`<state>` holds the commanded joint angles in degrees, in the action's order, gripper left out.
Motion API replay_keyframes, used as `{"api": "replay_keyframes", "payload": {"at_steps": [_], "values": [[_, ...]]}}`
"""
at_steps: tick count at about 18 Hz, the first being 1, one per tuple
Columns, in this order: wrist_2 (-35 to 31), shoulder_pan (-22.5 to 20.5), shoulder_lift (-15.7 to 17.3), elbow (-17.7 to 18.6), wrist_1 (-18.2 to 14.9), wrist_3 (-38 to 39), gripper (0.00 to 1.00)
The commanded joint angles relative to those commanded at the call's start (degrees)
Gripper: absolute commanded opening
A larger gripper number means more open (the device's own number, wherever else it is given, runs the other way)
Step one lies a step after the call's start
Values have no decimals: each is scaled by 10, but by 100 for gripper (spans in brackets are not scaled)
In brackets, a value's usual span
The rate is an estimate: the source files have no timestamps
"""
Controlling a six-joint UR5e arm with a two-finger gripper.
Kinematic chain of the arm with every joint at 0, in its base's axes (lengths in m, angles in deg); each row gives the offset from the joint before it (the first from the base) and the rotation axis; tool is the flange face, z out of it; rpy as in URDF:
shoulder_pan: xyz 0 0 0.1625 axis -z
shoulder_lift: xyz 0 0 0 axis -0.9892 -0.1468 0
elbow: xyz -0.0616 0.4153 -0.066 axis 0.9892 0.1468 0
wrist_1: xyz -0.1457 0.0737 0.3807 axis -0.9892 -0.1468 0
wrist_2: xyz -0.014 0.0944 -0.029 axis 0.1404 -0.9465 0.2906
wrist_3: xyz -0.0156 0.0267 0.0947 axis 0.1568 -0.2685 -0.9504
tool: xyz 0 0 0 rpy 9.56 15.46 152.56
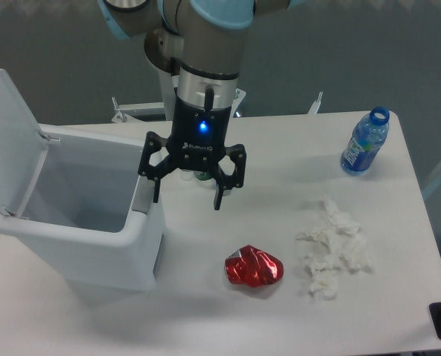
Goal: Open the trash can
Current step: 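Raise the gripper and move it away from the open trash can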
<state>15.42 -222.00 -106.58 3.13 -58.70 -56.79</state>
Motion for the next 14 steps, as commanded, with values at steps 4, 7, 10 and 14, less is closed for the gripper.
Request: {"api": "replay_keyframes", "payload": {"at_steps": [4,7,10,14], "values": [[-27,-4,-4,-3,2,-106,100],[-82,-3,-7,-3,1,-192,100],[-105,-4,-9,2,2,-240,100],[-150,-5,-18,4,2,-311,100]]}}
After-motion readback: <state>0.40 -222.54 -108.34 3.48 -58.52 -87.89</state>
